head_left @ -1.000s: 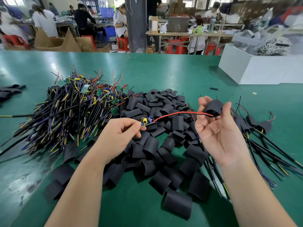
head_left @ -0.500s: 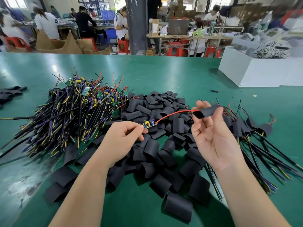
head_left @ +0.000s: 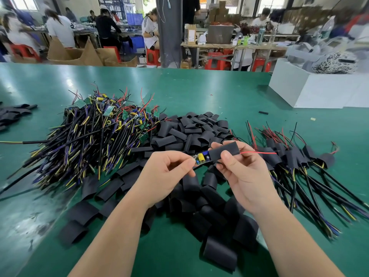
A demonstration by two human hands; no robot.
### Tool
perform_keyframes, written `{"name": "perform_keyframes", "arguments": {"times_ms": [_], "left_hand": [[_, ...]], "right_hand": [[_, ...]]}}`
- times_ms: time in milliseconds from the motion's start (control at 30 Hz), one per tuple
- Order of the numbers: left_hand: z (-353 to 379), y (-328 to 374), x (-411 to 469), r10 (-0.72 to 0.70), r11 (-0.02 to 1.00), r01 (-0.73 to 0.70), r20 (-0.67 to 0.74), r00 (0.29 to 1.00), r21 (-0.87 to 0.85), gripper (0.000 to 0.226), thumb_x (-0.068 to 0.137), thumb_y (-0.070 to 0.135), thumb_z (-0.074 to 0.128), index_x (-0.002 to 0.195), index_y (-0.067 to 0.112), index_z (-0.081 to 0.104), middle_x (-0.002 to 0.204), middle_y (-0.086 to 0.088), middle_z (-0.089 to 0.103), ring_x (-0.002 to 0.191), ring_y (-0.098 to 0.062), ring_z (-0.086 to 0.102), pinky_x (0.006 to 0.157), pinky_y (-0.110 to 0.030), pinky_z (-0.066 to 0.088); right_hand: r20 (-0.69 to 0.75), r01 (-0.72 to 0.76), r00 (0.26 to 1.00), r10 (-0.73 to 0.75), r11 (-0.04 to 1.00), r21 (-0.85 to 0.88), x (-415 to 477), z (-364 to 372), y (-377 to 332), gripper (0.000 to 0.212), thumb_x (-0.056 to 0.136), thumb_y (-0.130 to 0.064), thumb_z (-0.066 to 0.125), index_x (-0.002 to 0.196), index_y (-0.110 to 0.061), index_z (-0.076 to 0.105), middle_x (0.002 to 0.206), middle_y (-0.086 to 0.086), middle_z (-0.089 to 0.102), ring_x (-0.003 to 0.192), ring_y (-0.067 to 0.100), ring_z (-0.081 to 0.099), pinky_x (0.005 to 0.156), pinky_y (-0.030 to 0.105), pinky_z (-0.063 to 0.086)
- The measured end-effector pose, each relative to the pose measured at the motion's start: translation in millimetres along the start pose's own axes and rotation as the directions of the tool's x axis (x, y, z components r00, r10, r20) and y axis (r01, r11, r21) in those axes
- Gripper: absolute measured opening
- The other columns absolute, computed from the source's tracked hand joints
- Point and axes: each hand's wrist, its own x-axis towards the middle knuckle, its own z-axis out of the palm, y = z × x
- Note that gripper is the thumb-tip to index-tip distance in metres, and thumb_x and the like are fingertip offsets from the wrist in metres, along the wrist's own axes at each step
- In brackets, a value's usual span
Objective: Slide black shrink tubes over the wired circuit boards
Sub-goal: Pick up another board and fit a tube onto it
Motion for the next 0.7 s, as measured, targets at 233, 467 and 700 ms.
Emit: {"name": "perform_keyframes", "arguments": {"times_ms": [233,467,700], "left_hand": [[-3.3,8.4,-3.5,-0.006,0.982,0.010,0.019,1.000,-0.186,0.029,0.093,0.021,0.058,0.066,0.021,0.069,0.042,0.009,0.039,0.040,-0.011,0.024,0.042,-0.023,0.019],[-3.5,6.2,-2.4,0.007,0.988,0.007,0.093,0.996,-0.156,0.029,0.094,0.018,0.058,0.069,0.026,0.072,0.044,0.011,0.049,0.038,-0.005,0.026,0.040,-0.017,0.022],[-2.4,1.8,-1.4,0.049,0.998,-0.043,0.123,0.991,-0.053,0.015,0.086,0.023,0.061,0.076,0.022,0.073,0.065,0.007,0.068,0.044,0.005,0.046,0.046,-0.003,0.031]], "right_hand": [[0.127,-0.045,0.991,0.051,0.998,-0.045,0.3,-9.1,-10.4,0.031,0.069,-0.003,0.066,0.098,-0.012,0.057,0.108,0.012,0.072,0.085,0.017,0.071,0.065,0.022,0.055],[0.112,-0.016,0.993,0.029,0.993,-0.116,-1.9,-4.4,-5.2,0.027,0.069,-0.014,0.069,0.094,-0.013,0.060,0.099,0.009,0.074,0.078,0.016,0.071,0.066,0.024,0.057],[0.070,-0.041,0.996,0.058,0.973,-0.228,-4.6,2.6,3.8,0.033,0.062,-0.030,0.075,0.090,-0.013,0.067,0.093,0.021,0.070,0.083,0.030,0.067,0.072,0.033,0.056]]}}
